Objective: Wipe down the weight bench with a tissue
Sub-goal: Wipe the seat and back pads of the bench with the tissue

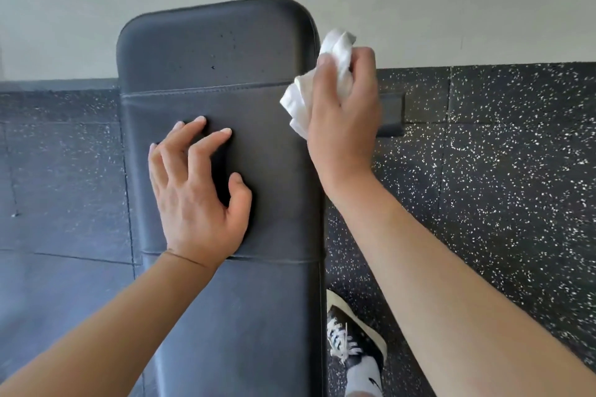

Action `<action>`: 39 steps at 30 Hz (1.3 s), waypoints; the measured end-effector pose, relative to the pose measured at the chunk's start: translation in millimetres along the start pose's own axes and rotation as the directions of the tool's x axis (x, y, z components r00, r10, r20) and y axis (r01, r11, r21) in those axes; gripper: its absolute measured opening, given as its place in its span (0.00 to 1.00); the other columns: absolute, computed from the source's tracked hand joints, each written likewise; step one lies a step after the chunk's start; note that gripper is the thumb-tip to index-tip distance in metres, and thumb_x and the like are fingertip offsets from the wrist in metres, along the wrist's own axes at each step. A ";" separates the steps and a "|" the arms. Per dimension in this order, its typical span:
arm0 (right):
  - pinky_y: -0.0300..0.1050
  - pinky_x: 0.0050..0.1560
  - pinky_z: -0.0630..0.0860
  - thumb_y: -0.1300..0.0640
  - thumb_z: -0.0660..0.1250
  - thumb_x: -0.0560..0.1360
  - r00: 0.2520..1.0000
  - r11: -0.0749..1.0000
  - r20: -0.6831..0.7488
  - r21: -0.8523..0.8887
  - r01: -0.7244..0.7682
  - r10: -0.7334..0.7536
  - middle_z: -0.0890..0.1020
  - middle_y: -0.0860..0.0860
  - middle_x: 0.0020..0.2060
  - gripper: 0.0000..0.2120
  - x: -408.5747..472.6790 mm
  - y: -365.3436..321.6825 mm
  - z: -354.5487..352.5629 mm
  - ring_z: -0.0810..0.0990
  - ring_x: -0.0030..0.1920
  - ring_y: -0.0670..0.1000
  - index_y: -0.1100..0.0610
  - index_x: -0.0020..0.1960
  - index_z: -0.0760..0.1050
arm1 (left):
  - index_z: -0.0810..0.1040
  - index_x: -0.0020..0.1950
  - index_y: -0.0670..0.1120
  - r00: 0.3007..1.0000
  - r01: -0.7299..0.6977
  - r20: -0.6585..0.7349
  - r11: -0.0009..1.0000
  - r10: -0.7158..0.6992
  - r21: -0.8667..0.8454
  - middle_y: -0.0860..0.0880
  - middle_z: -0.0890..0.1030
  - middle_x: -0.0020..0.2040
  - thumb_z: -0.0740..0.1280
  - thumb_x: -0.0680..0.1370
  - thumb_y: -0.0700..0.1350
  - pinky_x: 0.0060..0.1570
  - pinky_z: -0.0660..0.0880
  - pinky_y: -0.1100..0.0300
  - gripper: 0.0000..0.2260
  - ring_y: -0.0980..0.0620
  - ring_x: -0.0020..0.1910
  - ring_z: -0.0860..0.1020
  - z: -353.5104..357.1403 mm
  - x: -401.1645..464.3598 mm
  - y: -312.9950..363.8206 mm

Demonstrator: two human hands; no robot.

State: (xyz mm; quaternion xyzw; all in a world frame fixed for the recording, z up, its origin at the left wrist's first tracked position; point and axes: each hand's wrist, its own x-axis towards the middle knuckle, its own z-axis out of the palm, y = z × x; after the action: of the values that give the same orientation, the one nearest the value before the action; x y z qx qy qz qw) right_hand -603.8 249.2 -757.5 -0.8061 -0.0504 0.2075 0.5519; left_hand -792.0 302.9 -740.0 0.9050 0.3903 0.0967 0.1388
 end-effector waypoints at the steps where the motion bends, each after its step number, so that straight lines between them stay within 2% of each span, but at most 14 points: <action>1: 0.55 0.45 0.75 0.50 0.63 0.82 1.000 1.000 -0.009 0.003 0.004 -0.004 0.77 0.46 0.37 0.11 6.2 -3.9 5.1 0.74 0.39 0.50 0.58 0.50 0.70 | 0.74 0.70 0.46 1.000 0.003 0.005 1.000 -0.003 0.004 0.44 0.70 0.73 0.63 0.75 0.45 0.69 0.63 0.31 0.23 0.39 0.75 0.66 -0.3 0.4 -0.3; 5: 0.52 0.42 0.72 0.49 0.63 0.83 0.997 0.998 0.059 -0.053 0.042 -0.039 0.77 0.48 0.38 0.09 -35.2 4.4 -17.0 0.74 0.39 0.52 0.54 0.50 0.69 | 0.73 0.70 0.44 1.000 0.017 0.017 1.000 -0.018 0.024 0.43 0.69 0.73 0.62 0.75 0.45 0.69 0.63 0.30 0.23 0.37 0.75 0.66 -3.4 0.3 3.7; 10: 0.55 0.43 0.75 0.42 0.59 0.82 0.972 0.986 0.209 -0.144 -0.078 0.108 0.78 0.46 0.39 0.09 -120.0 40.8 -63.5 0.76 0.41 0.53 0.48 0.50 0.68 | 0.72 0.70 0.43 0.998 0.042 0.046 0.998 -0.044 0.050 0.41 0.68 0.73 0.62 0.74 0.45 0.71 0.60 0.30 0.24 0.36 0.75 0.65 -5.5 3.6 9.0; 16: 0.47 0.39 0.71 0.42 0.58 0.80 0.961 0.983 0.248 -0.166 -0.081 0.121 0.77 0.42 0.38 0.06 -106.1 36.3 -62.3 0.76 0.39 0.46 0.43 0.50 0.66 | 0.71 0.70 0.44 0.996 0.054 0.070 0.995 -0.060 0.086 0.41 0.68 0.73 0.62 0.72 0.44 0.73 0.58 0.31 0.25 0.34 0.73 0.66 -7.1 6.3 12.6; 20: 0.46 0.39 0.65 0.44 0.59 0.81 0.965 0.983 0.262 -0.177 0.056 -0.008 0.77 0.45 0.39 0.08 -36.4 10.2 -40.2 0.73 0.39 0.49 0.47 0.51 0.66 | 0.72 0.70 0.44 0.995 0.060 0.073 0.993 -0.067 0.101 0.40 0.69 0.73 0.62 0.73 0.45 0.73 0.58 0.30 0.25 0.34 0.74 0.65 -8.4 6.0 15.4; 24: 0.49 0.39 0.66 0.47 0.61 0.79 0.952 0.937 0.227 -0.236 0.257 -0.205 0.77 0.48 0.42 0.11 38.8 -26.0 -0.7 0.73 0.41 0.51 0.54 0.51 0.70 | 0.72 0.69 0.45 0.992 0.080 0.087 0.989 -0.091 0.124 0.41 0.68 0.73 0.62 0.73 0.47 0.74 0.56 0.31 0.24 0.35 0.74 0.65 -9.8 7.4 16.5; 27: 0.50 0.37 0.72 0.50 0.64 0.78 0.899 0.854 0.271 -0.306 0.420 -0.345 0.77 0.50 0.43 0.10 64.0 -40.5 15.8 0.74 0.41 0.53 0.56 0.53 0.74 | 0.72 0.69 0.45 0.992 0.074 0.090 0.989 -0.086 0.128 0.41 0.69 0.73 0.62 0.73 0.47 0.74 0.56 0.31 0.24 0.35 0.74 0.66 -9.5 6.4 16.5; 31: 0.50 0.34 0.71 0.53 0.69 0.75 0.825 0.695 0.328 -0.445 0.565 -0.461 0.77 0.53 0.43 0.10 60.0 -50.6 21.7 0.75 0.41 0.57 0.57 0.52 0.77 | 0.72 0.69 0.46 0.993 0.068 0.090 0.989 -0.080 0.130 0.41 0.69 0.72 0.63 0.73 0.47 0.74 0.57 0.31 0.24 0.35 0.74 0.66 -9.7 7.4 15.5; 33: 0.53 0.37 0.71 0.55 0.72 0.71 0.736 0.595 0.430 -0.434 0.676 -0.523 0.78 0.56 0.44 0.11 47.3 -51.3 18.8 0.76 0.42 0.60 0.59 0.51 0.78 | 0.71 0.70 0.46 0.993 0.066 0.087 0.990 -0.077 0.127 0.41 0.69 0.73 0.63 0.73 0.48 0.74 0.57 0.31 0.24 0.35 0.74 0.66 -9.3 6.2 14.4; 36: 0.55 0.35 0.73 0.56 0.72 0.70 0.497 0.407 0.621 -0.296 0.864 -0.606 0.78 0.56 0.40 0.10 38.3 -45.6 4.8 0.74 0.39 0.59 0.60 0.49 0.80 | 0.71 0.70 0.46 0.995 0.058 0.077 0.991 -0.067 0.119 0.41 0.69 0.73 0.62 0.74 0.48 0.74 0.57 0.31 0.24 0.35 0.74 0.66 -8.2 5.3 12.8; 37: 0.55 0.35 0.73 0.56 0.72 0.72 0.442 0.365 0.661 -0.262 0.893 -0.607 0.78 0.56 0.40 0.09 44.6 -44.5 -1.5 0.75 0.39 0.59 0.60 0.49 0.80 | 0.71 0.70 0.46 0.995 0.058 0.076 0.992 -0.067 0.115 0.41 0.69 0.73 0.62 0.74 0.48 0.75 0.56 0.31 0.24 0.35 0.75 0.66 -7.9 5.1 12.5; 38: 0.54 0.34 0.73 0.54 0.72 0.74 0.430 0.357 0.675 -0.255 0.899 -0.600 0.78 0.55 0.41 0.09 54.2 -44.8 -6.8 0.75 0.39 0.58 0.60 0.49 0.80 | 0.72 0.70 0.47 0.995 0.057 0.076 0.992 -0.066 0.112 0.42 0.69 0.73 0.63 0.74 0.48 0.75 0.56 0.31 0.24 0.35 0.75 0.66 -7.3 5.2 12.4; 39: 0.53 0.34 0.73 0.53 0.71 0.76 0.466 0.382 0.661 -0.282 0.880 -0.588 0.78 0.55 0.41 0.10 64.9 -46.3 -10.0 0.76 0.40 0.58 0.60 0.50 0.80 | 0.72 0.70 0.47 0.995 0.058 0.076 0.992 -0.067 0.112 0.42 0.69 0.73 0.63 0.73 0.48 0.75 0.56 0.31 0.24 0.36 0.75 0.65 -7.1 5.1 12.0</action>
State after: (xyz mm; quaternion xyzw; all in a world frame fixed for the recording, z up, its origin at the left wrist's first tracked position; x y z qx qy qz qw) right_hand -534.0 278.6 -730.3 -0.7431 -0.6053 0.0846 0.2725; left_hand -782.4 300.0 -729.1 0.9016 0.4175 0.0347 0.1074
